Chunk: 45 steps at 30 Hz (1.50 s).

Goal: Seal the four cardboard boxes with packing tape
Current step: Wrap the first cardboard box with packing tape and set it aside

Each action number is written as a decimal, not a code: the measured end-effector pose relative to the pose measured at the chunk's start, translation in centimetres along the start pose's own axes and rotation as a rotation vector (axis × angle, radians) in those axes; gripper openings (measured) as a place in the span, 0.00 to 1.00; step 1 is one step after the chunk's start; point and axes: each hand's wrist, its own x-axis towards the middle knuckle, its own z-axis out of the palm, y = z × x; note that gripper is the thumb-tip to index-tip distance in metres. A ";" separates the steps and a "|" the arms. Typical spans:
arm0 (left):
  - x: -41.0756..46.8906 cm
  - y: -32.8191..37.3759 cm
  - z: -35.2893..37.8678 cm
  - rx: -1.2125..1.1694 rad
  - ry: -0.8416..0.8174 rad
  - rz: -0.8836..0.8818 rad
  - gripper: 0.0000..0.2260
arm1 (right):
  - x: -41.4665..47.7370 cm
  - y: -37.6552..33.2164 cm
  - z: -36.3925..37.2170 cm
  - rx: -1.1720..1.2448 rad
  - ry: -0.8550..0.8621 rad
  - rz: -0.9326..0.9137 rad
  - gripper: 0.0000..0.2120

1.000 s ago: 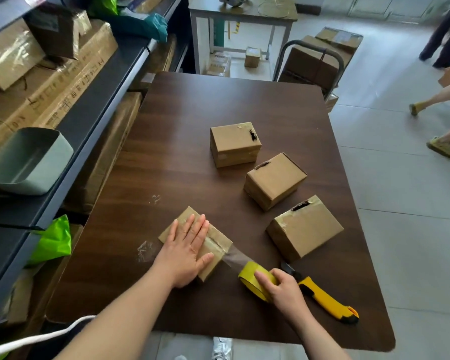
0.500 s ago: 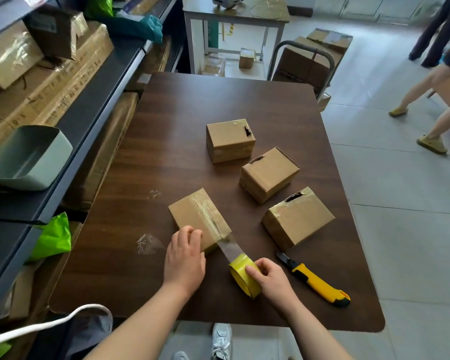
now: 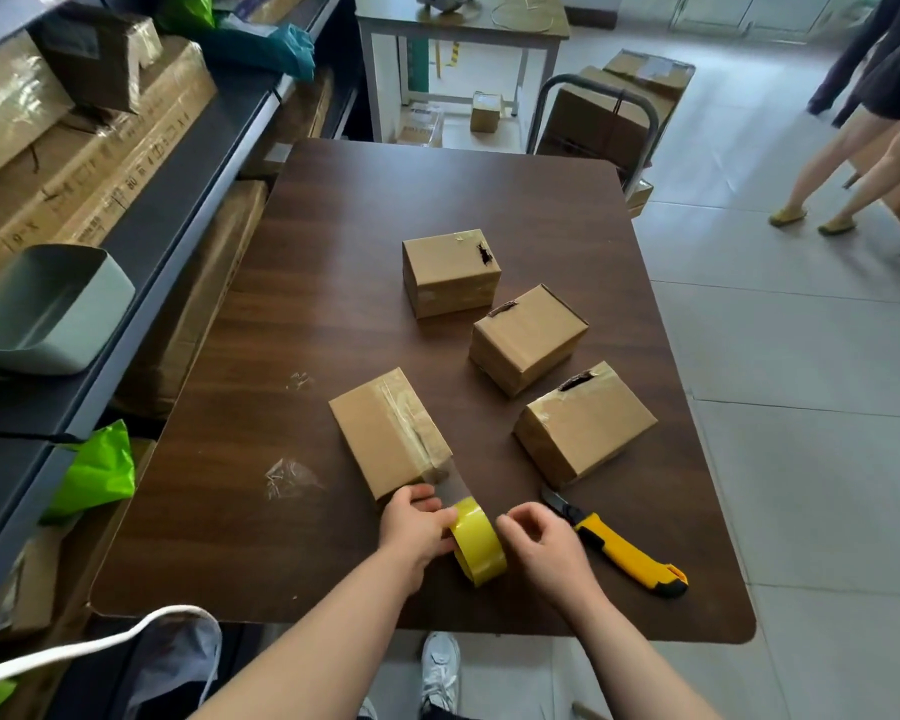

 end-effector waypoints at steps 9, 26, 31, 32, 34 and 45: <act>0.3 0.5 -0.3 0.074 0.003 -0.004 0.25 | 1.6 5.1 -4.6 -0.694 0.156 0.252 0.25; 1.4 0.9 -0.9 0.223 0.130 -0.027 0.05 | 1.9 -6.3 -5.6 -0.714 -0.324 -0.320 0.19; 1.6 1.0 -0.8 0.201 0.133 -0.022 0.06 | 2.6 -7.9 -5.0 -0.923 -0.335 -0.374 0.20; 1.5 1.2 -0.9 0.207 0.129 -0.023 0.05 | 2.7 -8.0 -4.8 -0.939 -0.340 -0.374 0.20; 1.5 1.3 -1.0 0.222 0.123 -0.018 0.05 | 2.8 -8.2 -4.3 -0.968 -0.357 -0.372 0.20; 2.0 2.7 -1.9 0.360 0.147 0.050 0.10 | 4.1 -3.5 -2.6 -0.959 -0.250 -0.131 0.21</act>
